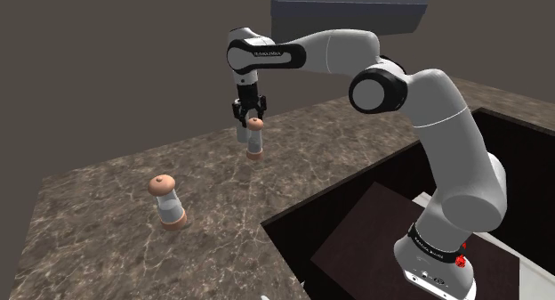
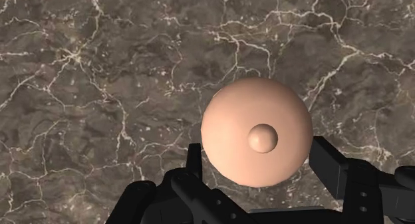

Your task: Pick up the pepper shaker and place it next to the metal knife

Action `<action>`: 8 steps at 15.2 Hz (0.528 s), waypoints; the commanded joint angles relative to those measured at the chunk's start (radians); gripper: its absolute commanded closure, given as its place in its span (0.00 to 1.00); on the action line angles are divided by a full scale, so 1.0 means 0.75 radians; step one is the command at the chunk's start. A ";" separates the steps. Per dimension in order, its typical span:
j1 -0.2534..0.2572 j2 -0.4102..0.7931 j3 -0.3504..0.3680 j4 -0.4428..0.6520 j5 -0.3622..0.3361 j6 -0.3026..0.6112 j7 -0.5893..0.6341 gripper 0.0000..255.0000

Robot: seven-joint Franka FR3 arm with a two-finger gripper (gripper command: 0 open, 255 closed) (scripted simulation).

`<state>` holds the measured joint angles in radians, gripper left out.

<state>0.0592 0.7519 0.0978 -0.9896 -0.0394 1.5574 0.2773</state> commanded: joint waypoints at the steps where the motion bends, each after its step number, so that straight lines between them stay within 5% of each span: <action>1: 0.001 -0.005 0.000 0.029 0.000 -0.034 0.000 1.00; 8: 0.011 0.042 -0.001 0.237 -0.002 -0.195 0.000 1.00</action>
<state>0.0660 0.7750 0.0975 -0.8385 -0.0404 1.4299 0.2773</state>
